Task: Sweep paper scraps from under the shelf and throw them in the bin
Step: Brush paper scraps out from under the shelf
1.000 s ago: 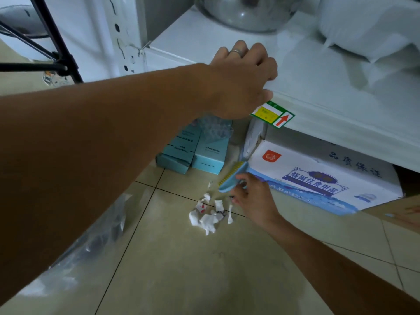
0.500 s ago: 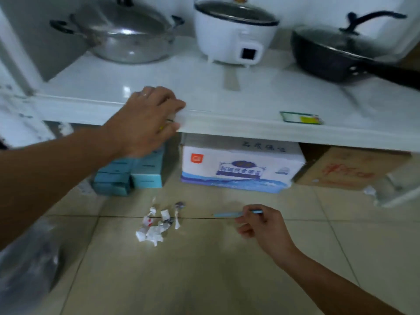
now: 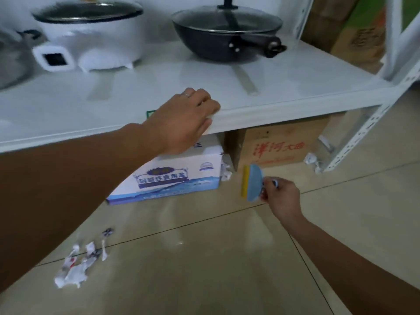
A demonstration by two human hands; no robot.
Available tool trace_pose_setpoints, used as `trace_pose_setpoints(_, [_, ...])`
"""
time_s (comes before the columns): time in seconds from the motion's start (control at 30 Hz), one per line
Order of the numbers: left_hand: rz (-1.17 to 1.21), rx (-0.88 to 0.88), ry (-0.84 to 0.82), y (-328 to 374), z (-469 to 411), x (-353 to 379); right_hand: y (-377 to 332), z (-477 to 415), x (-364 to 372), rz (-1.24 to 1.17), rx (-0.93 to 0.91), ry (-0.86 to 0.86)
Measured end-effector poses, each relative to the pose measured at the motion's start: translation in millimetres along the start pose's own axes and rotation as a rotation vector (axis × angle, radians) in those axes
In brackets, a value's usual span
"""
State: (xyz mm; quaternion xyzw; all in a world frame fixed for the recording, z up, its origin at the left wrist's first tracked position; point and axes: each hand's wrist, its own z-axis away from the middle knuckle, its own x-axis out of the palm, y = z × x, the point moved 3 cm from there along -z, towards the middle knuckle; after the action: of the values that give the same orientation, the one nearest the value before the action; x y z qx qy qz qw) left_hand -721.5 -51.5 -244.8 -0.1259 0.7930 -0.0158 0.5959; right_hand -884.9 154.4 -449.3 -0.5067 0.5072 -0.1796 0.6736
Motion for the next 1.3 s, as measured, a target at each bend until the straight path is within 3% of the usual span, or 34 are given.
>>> trace_pose_setpoints(0.1, [-0.069,0.037,-0.042,3.4,-31.0,5.6,-5.1,-41.0,23.3,0.171,-0.110,-0.082])
trace_pose_setpoints(0.23, [-0.045,0.047,-0.039,0.6,-40.0,17.2,-22.1,-85.7,67.7,0.223,-0.245,-0.101])
trace_pose_setpoints(0.5, [-0.003,0.025,-0.037,0.2,-41.2,17.8,-28.8,-133.2,124.3,0.390,-0.194,-0.125])
trace_pose_setpoints(0.63, [0.036,0.017,-0.022,0.3,-41.5,18.6,-12.2,-127.4,116.5,0.454,-0.167,-0.213])
trace_pose_setpoints(0.83, [0.051,0.025,0.009,1.0,-42.9,19.9,-22.8,-111.5,74.5,0.393,-0.399,-0.038])
trace_pose_setpoints(0.93, [0.044,0.017,0.000,0.7,-41.1,18.7,-34.5,-119.8,109.4,0.379,-0.360,-0.090])
trace_pose_setpoints(1.03, [0.045,0.012,-0.013,1.8,-40.7,18.7,-32.5,-130.3,134.9,0.383,-0.176,-0.215])
trace_pose_setpoints(1.17, [0.059,0.003,-0.005,0.8,-41.5,18.7,-7.8,-128.6,115.9,0.391,-0.020,-0.379])
trace_pose_setpoints(1.23, [0.060,0.003,0.001,0.5,-41.5,19.6,2.1,-114.9,88.8,0.339,-0.032,-0.369])
trace_pose_setpoints(1.3, [0.051,0.019,0.016,0.4,-42.1,20.0,0.0,-104.8,70.4,0.293,-0.153,-0.253])
